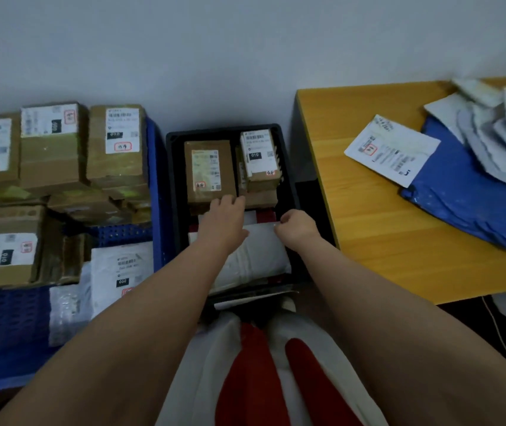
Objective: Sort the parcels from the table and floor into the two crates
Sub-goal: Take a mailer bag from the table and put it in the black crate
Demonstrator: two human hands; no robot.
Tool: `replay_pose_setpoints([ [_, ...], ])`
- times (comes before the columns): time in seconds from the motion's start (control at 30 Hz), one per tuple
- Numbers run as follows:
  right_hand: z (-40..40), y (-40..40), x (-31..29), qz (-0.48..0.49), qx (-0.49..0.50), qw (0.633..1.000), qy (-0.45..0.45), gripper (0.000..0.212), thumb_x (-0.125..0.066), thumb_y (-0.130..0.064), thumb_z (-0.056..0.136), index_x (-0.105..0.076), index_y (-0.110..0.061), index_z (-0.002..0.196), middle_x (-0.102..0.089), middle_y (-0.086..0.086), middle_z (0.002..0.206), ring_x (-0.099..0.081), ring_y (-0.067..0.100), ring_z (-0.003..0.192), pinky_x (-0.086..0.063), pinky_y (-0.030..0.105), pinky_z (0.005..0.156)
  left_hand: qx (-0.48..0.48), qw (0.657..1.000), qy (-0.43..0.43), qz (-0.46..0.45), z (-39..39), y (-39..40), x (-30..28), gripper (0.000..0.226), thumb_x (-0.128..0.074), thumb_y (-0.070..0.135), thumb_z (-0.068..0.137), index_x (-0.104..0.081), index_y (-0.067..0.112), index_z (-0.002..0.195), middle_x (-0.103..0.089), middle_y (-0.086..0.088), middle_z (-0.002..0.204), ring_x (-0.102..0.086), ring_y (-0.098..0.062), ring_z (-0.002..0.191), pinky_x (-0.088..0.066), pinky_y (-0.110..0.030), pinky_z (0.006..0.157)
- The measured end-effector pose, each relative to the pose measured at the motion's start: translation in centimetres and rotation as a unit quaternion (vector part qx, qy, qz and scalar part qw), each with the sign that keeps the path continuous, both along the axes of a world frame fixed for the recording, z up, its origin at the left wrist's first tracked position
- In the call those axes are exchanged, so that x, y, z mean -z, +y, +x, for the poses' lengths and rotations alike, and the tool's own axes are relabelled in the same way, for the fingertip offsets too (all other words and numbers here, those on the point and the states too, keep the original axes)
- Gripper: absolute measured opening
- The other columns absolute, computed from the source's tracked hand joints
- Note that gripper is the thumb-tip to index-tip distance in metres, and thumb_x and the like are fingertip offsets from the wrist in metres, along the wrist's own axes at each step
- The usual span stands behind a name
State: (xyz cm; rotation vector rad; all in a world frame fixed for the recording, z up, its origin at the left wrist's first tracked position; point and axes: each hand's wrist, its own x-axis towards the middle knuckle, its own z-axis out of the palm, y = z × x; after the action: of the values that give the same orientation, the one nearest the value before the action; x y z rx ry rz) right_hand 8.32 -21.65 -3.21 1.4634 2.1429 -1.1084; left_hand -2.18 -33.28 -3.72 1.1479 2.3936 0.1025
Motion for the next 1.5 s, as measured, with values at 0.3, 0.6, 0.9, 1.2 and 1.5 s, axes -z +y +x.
replay_pose_setpoints([
  [0.3, 4.1, 4.1, -2.3, 0.131, -0.093, 0.986, -0.035, 0.043, -0.054, -0.027, 0.096, -0.045, -0.012, 0.136, -0.043, 0.015, 0.135, -0.044, 0.034, 0.123, -0.044, 0.041, 0.099, 0.069, 0.997, 0.019, 0.029, 1.4, 6.8, -2.4, 0.071, -0.065, 0.037, 0.089, -0.029, 0.017, 0.147, -0.036, -0.009, 0.144, -0.032, -0.031, 0.132, -0.045, -0.043, 0.097],
  [0.6, 8.8, 14.4, -2.4, 0.201, -0.073, 0.976, -0.046, 0.051, -0.053, -0.024, 0.093, -0.039, -0.016, 0.141, -0.041, 0.011, 0.14, -0.034, 0.031, 0.13, -0.035, 0.037, 0.103, 0.113, 0.992, 0.021, 0.051, 5.6, 17.7, -2.3, 0.068, -0.063, 0.038, 0.091, -0.03, 0.016, 0.147, -0.036, -0.009, 0.145, -0.032, -0.031, 0.133, -0.043, -0.042, 0.1],
  [0.9, 12.3, 25.2, -0.9, 0.272, -0.076, 0.958, -0.047, 0.053, -0.053, -0.027, 0.095, -0.034, -0.014, 0.143, -0.028, 0.013, 0.152, -0.016, 0.034, 0.144, -0.029, 0.044, 0.111, 0.094, 0.995, -0.001, 0.042, 10.0, 27.6, 0.9, 0.068, -0.063, 0.036, 0.09, -0.03, 0.017, 0.147, -0.04, -0.008, 0.143, -0.039, -0.029, 0.127, -0.039, -0.038, 0.099],
  [1.2, 10.2, 34.0, 0.2, 0.257, -0.077, 0.963, -0.039, 0.064, -0.053, -0.031, 0.095, -0.024, -0.011, 0.148, -0.016, 0.017, 0.158, -0.007, 0.035, 0.147, -0.021, 0.048, 0.114, 0.051, 0.999, -0.019, 0.0, 10.7, 31.0, 2.8, 0.071, -0.057, 0.04, 0.094, -0.018, 0.025, 0.152, -0.039, -0.012, 0.139, -0.041, -0.029, 0.123, -0.043, -0.038, 0.09],
  [1.5, 8.4, 37.2, 1.6, 0.177, -0.088, 0.976, -0.092, 0.089, -0.057, -0.044, 0.091, -0.005, -0.007, 0.153, -0.015, 0.02, 0.158, -0.001, 0.035, 0.148, -0.009, 0.049, 0.118, 0.003, 0.996, -0.088, 0.007, 9.8, 32.3, 3.2, 0.07, -0.053, 0.034, 0.096, -0.016, 0.022, 0.154, -0.039, -0.014, 0.142, -0.041, -0.029, 0.125, -0.043, -0.041, 0.094],
])
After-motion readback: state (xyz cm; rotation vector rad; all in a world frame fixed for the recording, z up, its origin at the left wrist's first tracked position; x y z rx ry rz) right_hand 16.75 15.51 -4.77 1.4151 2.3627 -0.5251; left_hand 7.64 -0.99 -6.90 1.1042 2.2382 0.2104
